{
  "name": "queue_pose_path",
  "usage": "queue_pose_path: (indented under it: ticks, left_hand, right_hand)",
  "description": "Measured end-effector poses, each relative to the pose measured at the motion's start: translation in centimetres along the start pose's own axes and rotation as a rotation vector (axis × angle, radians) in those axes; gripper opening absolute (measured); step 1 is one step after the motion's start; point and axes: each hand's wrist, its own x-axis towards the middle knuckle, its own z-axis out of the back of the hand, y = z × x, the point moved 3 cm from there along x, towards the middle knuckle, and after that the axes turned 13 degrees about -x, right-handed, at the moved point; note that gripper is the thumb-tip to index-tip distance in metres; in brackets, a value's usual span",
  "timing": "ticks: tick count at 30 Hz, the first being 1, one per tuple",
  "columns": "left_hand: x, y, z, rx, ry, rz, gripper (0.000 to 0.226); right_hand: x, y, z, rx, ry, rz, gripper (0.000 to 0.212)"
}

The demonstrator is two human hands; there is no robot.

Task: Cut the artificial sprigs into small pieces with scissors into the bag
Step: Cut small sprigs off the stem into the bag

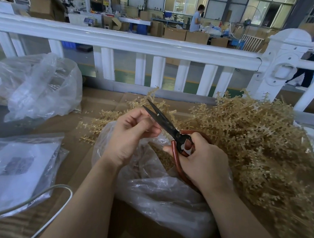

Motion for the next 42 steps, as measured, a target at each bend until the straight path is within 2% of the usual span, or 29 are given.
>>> queue_pose_path:
  ticks: [19,23,26,30,33,37,42]
  left_hand:
    - [0.1,0.0,-0.2,0.015,-0.034,-0.004,0.014]
    - [0.3,0.0,0.1,-0.005,-0.111,0.013,0.014]
    - [0.3,0.1,0.5,-0.015,-0.197,0.031,0.030]
    - [0.7,-0.2,0.3,-0.072,-0.286,0.057,0.033]
    - [1.3,-0.3,-0.4,-0.136,-0.309,0.083,0.033]
    - [2.2,0.7,-1.6,-0.130,-0.300,0.149,0.017]
    - [2.4,2.1,-2.0,0.047,-0.239,0.275,0.020]
  right_hand:
    - [0.0,-0.1,0.2,0.024,0.016,-0.017,0.070]
    - [-0.1,-0.2,-0.1,0.045,-0.012,0.001,0.064]
    - [-0.1,-0.3,-0.1,0.053,-0.021,-0.031,0.065]
    - [-0.2,-0.7,-0.5,0.072,-0.019,-0.084,0.059]
    - [-0.4,-0.9,-0.6,0.106,-0.042,-0.117,0.063]
    - [-0.4,-0.9,-0.4,0.117,-0.090,-0.110,0.064]
    - [-0.4,-1.0,-0.5,0.111,-0.095,-0.115,0.057]
